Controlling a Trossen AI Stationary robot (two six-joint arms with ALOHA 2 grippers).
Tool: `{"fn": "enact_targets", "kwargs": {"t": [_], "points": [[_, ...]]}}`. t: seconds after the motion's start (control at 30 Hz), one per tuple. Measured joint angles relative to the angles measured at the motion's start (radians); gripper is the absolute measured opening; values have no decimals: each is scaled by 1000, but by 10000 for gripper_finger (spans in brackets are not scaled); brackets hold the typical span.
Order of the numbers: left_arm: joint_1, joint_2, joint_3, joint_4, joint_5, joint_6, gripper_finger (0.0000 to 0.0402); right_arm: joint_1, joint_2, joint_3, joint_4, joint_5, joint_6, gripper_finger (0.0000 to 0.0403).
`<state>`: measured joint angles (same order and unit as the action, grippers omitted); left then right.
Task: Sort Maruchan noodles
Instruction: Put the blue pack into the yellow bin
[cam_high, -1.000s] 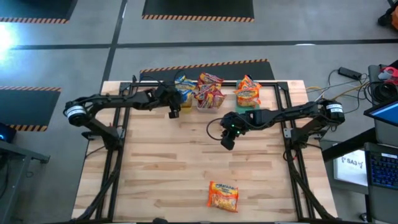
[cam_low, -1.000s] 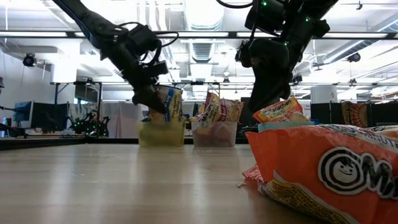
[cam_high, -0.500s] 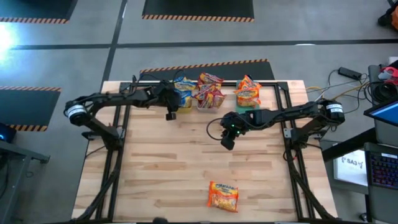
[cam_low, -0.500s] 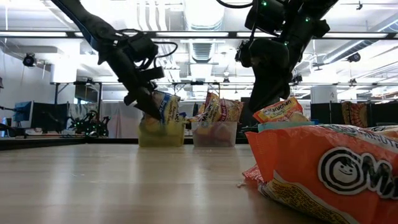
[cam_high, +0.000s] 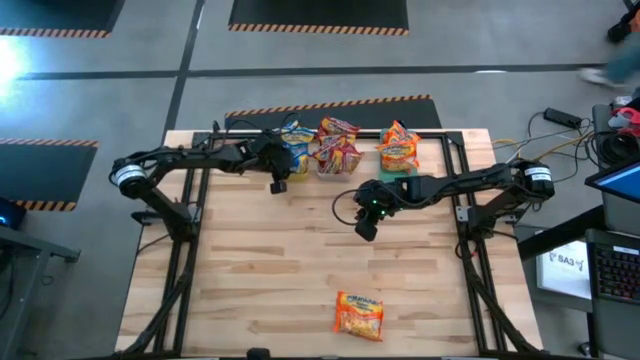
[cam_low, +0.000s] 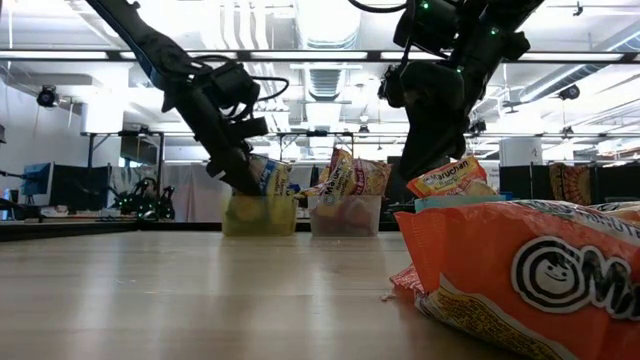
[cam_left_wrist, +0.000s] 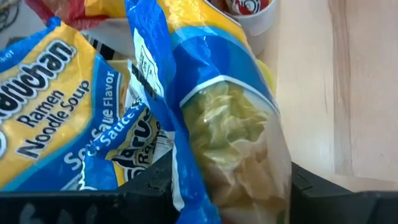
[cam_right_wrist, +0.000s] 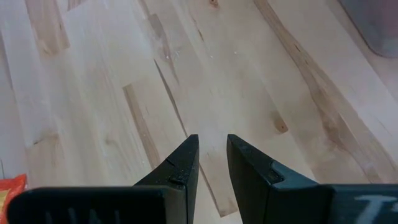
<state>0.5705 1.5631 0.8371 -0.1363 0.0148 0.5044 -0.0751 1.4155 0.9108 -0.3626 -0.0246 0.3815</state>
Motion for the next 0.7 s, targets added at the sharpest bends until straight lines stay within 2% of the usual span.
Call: {"fn": "enact_targets", "kwargs": {"t": [0.23, 0.7], "points": [[1, -1, 1, -26, -5, -42, 135, 0, 0, 0, 0, 0, -13, 73], [-1, -1, 1, -42, -43, -247, 137, 0, -2, 0, -27, -3, 11, 73]]}}
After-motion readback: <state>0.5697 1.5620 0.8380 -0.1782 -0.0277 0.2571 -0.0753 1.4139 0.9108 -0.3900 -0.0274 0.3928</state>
